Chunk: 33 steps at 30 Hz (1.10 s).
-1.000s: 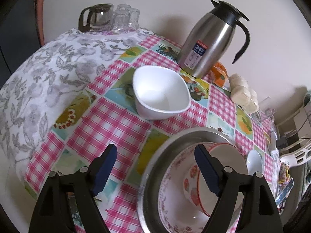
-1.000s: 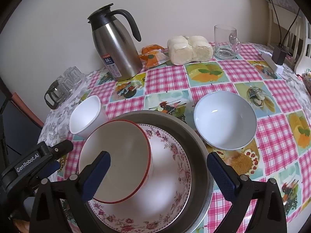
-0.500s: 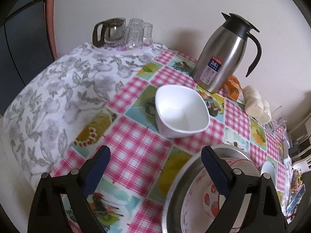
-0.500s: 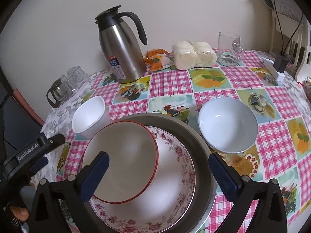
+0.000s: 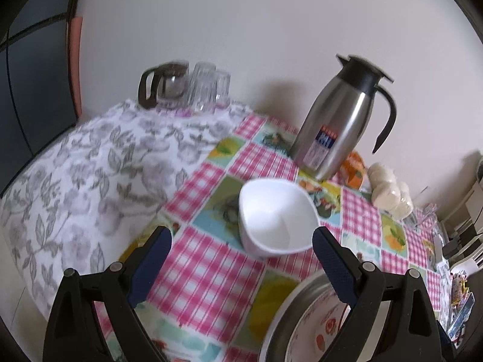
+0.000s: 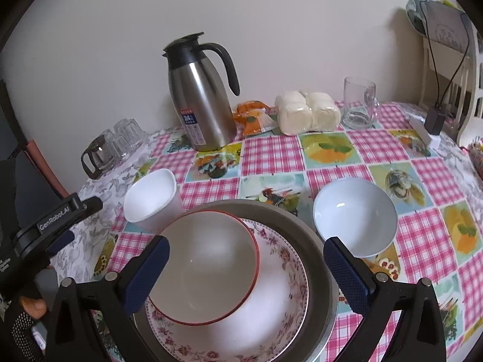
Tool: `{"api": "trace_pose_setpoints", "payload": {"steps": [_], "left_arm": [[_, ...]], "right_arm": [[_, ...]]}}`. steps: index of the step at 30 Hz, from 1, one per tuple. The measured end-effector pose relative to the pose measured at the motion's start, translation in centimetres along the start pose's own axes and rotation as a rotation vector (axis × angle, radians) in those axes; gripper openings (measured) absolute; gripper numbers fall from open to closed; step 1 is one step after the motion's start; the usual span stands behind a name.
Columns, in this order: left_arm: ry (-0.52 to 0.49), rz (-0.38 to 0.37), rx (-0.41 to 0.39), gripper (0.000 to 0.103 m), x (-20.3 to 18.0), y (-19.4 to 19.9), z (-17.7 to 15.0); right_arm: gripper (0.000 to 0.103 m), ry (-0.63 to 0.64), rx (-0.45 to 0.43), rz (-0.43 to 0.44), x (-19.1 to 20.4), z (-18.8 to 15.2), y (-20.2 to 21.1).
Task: Organize plates and bowls
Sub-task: 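Move both tools toward the white square bowl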
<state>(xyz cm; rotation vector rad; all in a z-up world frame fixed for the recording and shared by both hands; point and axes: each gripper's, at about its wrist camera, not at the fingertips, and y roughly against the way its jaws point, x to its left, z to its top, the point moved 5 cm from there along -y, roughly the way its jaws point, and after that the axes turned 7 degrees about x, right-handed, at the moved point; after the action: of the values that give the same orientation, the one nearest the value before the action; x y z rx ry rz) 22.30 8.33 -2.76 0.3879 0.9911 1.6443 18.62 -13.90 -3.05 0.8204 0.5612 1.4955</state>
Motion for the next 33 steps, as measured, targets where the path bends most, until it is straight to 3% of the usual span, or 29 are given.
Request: {"api": "trace_pose_setpoints", "payload": {"steps": [5,12,20,29,33], "left_arm": [[-0.011,-0.019,-0.048,0.095,-0.1,0.1,0.7],[0.004,-0.076,-0.048,0.095,0.2,-1.0,1.3],[0.028,-0.137,-0.025,0.095,0.4,-1.9,2.2],[0.004,-0.107,-0.028,0.095,0.3,-2.6,3.0],[0.030,-0.112,0.010,0.095,1.0,-3.5,3.2]], "right_arm": [[0.103,0.014,0.009,0.002,0.5,0.2,0.0],[0.103,0.059,0.033,-0.002,1.8,0.7,-0.3],[0.103,0.105,0.054,-0.029,3.6,3.6,-0.1],[0.103,0.107,0.118,-0.046,5.4,6.9,-1.4],[0.103,0.085,0.158,-0.046,5.7,7.8,-2.3]]}}
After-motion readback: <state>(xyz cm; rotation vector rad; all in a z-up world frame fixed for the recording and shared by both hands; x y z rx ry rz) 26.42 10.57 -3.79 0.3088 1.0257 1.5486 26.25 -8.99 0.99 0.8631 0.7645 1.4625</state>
